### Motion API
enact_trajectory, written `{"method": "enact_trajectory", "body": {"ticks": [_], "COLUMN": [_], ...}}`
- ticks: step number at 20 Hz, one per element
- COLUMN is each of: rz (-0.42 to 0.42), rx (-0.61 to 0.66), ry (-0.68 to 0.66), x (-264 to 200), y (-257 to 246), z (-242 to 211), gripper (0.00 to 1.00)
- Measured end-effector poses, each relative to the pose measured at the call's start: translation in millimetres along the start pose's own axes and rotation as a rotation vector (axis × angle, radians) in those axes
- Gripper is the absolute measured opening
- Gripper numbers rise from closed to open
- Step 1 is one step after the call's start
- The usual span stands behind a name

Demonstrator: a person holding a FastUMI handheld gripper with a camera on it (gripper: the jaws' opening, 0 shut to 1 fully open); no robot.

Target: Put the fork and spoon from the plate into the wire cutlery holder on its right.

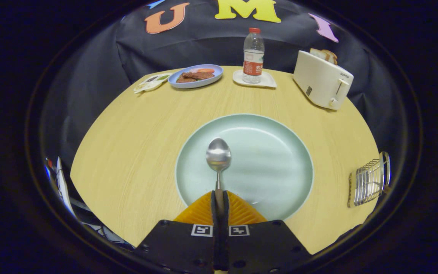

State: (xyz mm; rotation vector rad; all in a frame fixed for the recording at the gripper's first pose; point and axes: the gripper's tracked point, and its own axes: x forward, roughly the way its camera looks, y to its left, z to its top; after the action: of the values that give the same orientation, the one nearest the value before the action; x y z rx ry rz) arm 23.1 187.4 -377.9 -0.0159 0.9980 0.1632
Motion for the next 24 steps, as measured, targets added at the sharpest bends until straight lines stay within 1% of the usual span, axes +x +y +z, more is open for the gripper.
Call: {"method": "enact_trajectory", "body": {"ticks": [5,8,11,17,20,24], "rz": [-0.008,-0.010,-0.015,-0.032,-0.057,-0.108], "rx": [0.012,-0.009,-0.005,0.057,0.076,0.091], "ry": [0.018,0.025,0.015,-0.039,-0.007,0.063], "x": [-17,-41,-73,-150,-179,-207], "y": [-15,-31,-57,-130,-178,-244], "z": [8,16,30,70,73,66], "gripper": [0.01,0.01,0.01,0.01,0.01,0.00]}}
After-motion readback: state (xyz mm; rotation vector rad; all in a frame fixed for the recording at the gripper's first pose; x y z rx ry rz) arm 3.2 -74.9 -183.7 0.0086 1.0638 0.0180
